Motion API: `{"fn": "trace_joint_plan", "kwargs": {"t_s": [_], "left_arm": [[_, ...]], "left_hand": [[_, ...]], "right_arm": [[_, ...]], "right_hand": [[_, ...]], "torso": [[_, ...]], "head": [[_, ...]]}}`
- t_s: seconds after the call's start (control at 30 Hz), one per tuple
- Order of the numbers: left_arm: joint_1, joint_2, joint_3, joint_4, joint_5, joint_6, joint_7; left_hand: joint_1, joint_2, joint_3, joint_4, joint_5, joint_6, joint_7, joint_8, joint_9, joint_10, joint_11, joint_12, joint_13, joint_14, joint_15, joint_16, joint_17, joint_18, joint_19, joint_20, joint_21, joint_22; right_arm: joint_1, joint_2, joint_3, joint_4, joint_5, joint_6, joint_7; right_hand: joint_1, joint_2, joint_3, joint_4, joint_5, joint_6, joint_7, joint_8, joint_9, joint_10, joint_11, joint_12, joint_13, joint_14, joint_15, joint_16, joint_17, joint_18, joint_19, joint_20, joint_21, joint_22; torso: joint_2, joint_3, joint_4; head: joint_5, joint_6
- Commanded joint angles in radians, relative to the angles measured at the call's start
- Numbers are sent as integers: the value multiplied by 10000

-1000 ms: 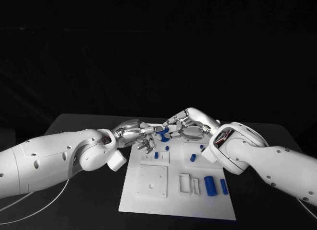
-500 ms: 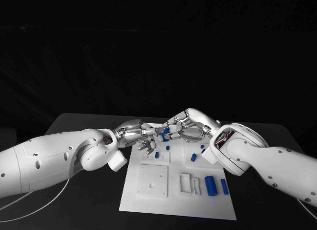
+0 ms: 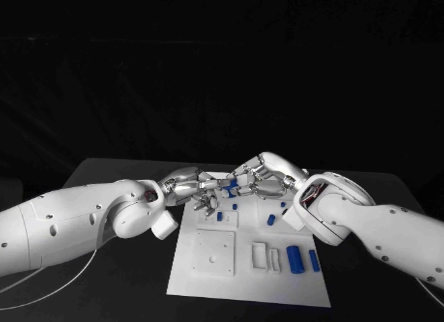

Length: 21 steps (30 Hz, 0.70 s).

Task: Assemble the parts on the task board

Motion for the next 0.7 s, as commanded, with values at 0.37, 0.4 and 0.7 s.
{"fn": "trace_joint_plan", "kwargs": {"t_s": [0.37, 0.4, 0.7], "left_arm": [[-6, 37, 3, 7, -154, 163, -78], [-6, 36, 3, 5, -160, 159, -78], [-6, 25, 3, -31, -178, 120, -98]], "left_hand": [[57, 33, 1229, -1248, 17, -37, -24, 23, 15, 307, -38, 50, 19, -82, -16, 85, -28, -76, -33, 4, 59, 201], [57, 33, 1229, -1248, 17, -37, -24, 23, 15, 307, -38, 50, 19, -82, -16, 85, -28, -76, -33, 4, 59, 201], [69, 31, 1226, -1262, 22, -29, -26, 22, 22, 305, -46, 72, 35, -83, -17, 127, -55, -73, -28, 2, 81, 203]], "right_arm": [[-4, 11, 7, 50, 89, 271, 165], [-4, 13, 7, 54, 93, 275, 168], [-4, 4, 7, 53, 103, 308, 184]], "right_hand": [[-175, -59, -19, 64, -137, 126, -6, -41, 1, 100, 1, 116, 81, 84, -5, 82, 54, -10, 134, 5, -66, 222], [-175, -59, -19, 64, -137, 126, -6, -41, 1, 100, 1, 116, 81, 84, -5, 82, 54, -10, 134, 5, -66, 222], [-131, -67, -238, 96, -42, 75, 2, -40, 1, 95, 7, 88, 92, 79, 1, 68, 66, -14, 187, 11, -211, 394]], "torso": [[2, 0, 8], [2, 2, 9], [-2, 1, -1]], "head": [[1, -29], [1, -33], [5, -29]]}}
